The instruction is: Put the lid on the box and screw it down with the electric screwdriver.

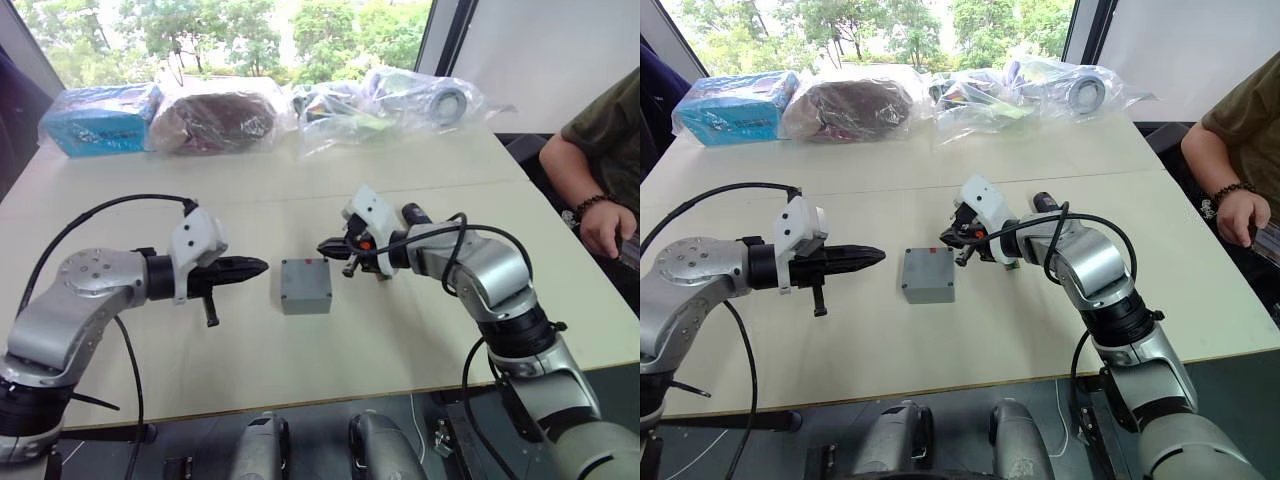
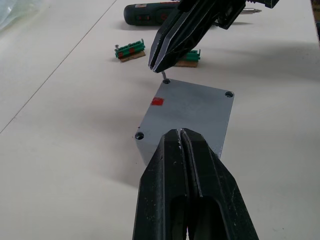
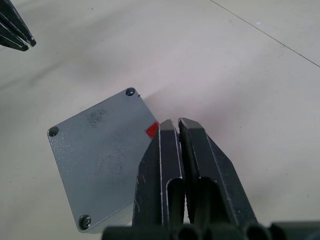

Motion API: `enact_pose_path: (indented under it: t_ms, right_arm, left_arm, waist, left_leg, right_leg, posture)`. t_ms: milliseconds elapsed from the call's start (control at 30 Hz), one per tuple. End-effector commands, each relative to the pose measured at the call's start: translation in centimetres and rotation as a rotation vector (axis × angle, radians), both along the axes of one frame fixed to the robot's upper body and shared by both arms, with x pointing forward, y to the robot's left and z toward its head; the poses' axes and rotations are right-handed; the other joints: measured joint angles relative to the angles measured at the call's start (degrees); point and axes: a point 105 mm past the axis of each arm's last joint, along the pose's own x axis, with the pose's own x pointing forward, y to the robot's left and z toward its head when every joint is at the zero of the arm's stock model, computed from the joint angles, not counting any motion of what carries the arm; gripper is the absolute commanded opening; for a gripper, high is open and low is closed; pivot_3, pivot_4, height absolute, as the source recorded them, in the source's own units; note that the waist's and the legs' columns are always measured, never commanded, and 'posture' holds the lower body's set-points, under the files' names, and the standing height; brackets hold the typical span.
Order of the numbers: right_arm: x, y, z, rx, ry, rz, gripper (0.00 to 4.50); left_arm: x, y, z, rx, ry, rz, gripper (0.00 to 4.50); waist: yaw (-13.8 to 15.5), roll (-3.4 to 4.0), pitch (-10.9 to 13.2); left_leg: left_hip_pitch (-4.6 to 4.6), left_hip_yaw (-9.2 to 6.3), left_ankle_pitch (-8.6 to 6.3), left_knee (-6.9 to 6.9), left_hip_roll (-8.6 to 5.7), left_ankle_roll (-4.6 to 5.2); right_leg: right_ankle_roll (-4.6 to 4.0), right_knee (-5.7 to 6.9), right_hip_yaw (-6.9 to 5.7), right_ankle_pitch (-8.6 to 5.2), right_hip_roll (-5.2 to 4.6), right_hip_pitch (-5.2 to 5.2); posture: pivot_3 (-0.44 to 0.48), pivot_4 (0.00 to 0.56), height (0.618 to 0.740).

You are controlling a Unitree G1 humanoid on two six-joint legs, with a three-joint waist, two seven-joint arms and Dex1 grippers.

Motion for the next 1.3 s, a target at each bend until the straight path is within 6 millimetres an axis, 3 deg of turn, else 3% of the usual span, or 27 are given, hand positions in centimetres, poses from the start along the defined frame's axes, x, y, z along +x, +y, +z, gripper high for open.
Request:
enact_pose_path:
  t_ms: [33, 533, 1033, 1133, 1267, 1300]
  right_arm:
    - [0.0, -0.2, 0.5, 0.010, -0.029, -0.001, 0.06]
    - [0.2, -0.7, -0.3, -0.011, -0.023, -0.010, 0.06]
    - [-0.1, -0.9, -3.0, -0.065, 0.020, -0.001, 0.06]
    - [-0.2, -1.0, -2.9, -0.060, 0.021, 0.006, 0.72]
    - [-0.1, -1.2, -2.3, -0.064, -0.003, 0.011, 2.43]
    - [0.0, -1.4, -2.0, -0.064, -0.012, 0.009, 2.68]
  left_arm:
    - [-0.2, -0.2, 0.9, 0.007, -0.039, -0.015, 0.00]
    - [-0.4, -0.3, 0.9, 0.006, -0.037, -0.015, 0.00]
    - [-0.3, -0.3, 0.9, 0.007, -0.035, -0.012, 0.00]
    - [-0.3, -0.3, 0.8, 0.007, -0.034, -0.012, 0.00]
    - [-0.3, -0.3, 0.8, 0.007, -0.034, -0.015, 0.00]
    - [-0.3, -0.2, 0.8, 0.006, -0.034, -0.015, 0.00]
  waist:
    - [0.01, 0.00, 0.00]
    - [0.00, 0.00, 0.00]
    - [0.01, -0.01, 0.00]
    - [0.02, -0.01, -0.01]
    - [0.02, -0.01, -0.01]
    - [0.01, -0.01, -0.01]
  left_leg:
    - [0.00, 0.00, 0.00, 0.00, 0.00, 0.00]
    - [0.00, 0.00, 0.00, 0.00, 0.00, 0.00]
    - [0.01, 0.00, 0.00, 0.00, 0.00, 0.00]
    - [0.01, 0.01, 0.00, 0.00, 0.00, 0.00]
    - [0.02, 0.00, 0.00, 0.00, 0.00, 0.00]
    - [0.02, 0.00, 0.00, 0.00, 0.00, 0.00]
  right_leg:
    - [0.00, 0.00, 0.00, 0.00, 0.00, 0.00]
    - [0.00, 0.00, 0.00, 0.00, 0.00, 0.00]
    - [0.00, 0.00, 0.00, 0.00, 0.00, 0.01]
    - [0.00, 0.00, 0.00, 0.00, 0.00, 0.01]
    - [0.00, 0.00, 0.00, 0.00, 0.00, 0.02]
    - [0.00, 0.00, 0.00, 0.00, 0.00, 0.02]
  posture:
    - [0.000, 0.150, 0.740]
    - [0.000, 0.150, 0.740]
    - [0.000, 0.150, 0.740]
    - [0.000, 0.150, 0.740]
    - [0.000, 0.150, 0.740]
    - [0.000, 0.150, 0.740]
